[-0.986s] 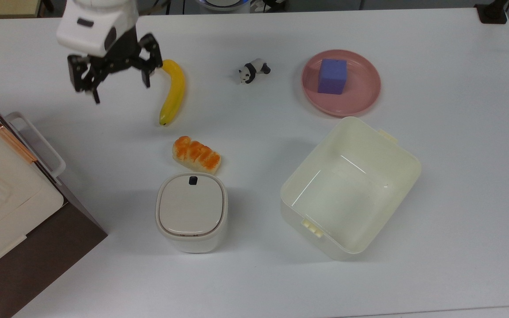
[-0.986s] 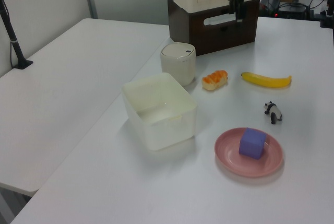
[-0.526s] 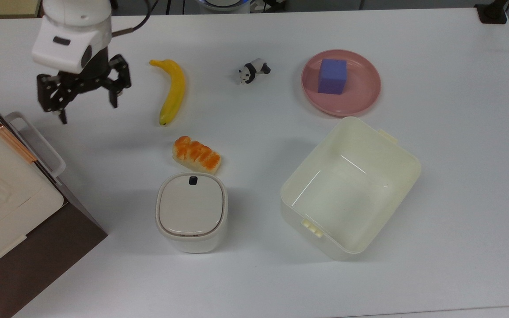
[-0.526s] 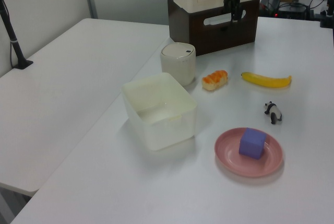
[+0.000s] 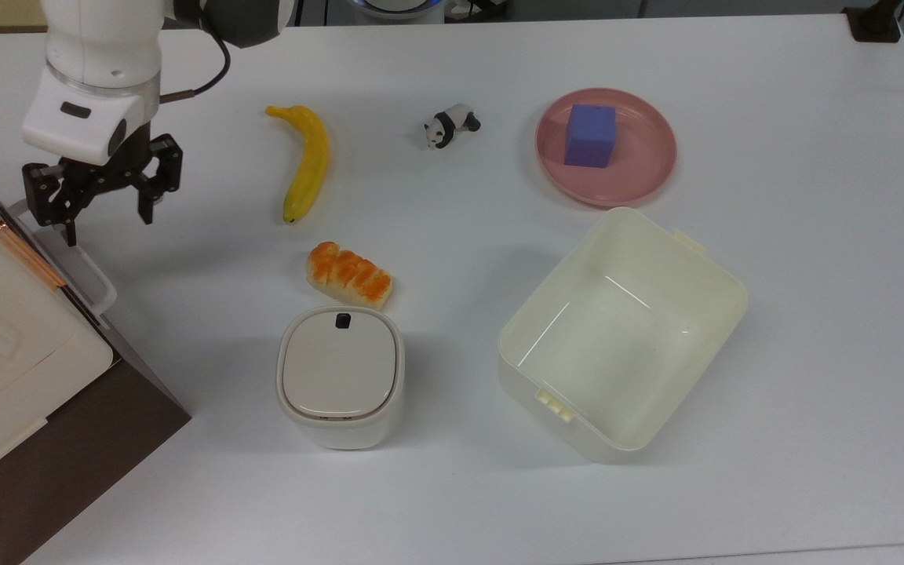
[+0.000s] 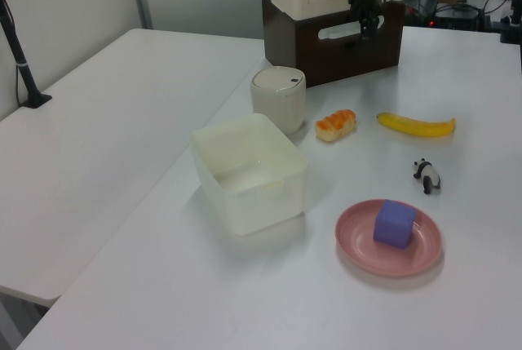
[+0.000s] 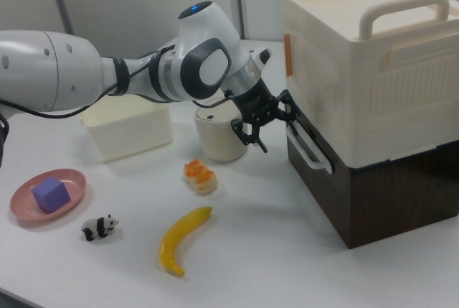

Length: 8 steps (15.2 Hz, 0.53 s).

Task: Slide open the drawer
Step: 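Lower the gripper to the white drawer handle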

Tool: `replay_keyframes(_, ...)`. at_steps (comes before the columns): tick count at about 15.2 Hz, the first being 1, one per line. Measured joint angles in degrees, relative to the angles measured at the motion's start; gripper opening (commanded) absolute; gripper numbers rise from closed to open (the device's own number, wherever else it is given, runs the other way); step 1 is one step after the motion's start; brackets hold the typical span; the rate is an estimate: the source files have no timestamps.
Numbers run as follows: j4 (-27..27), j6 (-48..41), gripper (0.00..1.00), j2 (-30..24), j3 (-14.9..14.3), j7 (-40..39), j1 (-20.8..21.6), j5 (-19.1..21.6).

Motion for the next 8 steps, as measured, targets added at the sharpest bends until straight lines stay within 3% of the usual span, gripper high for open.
replay_keyframes(3, 0.02, 0.03, 0.68, 1.10, 0.02, -0.03, -0.12, -1.27)
replay_keyframes(8, 0.34, 2.02, 0.68, 2.44, -0.01, -0.03, -0.51, -2.64)
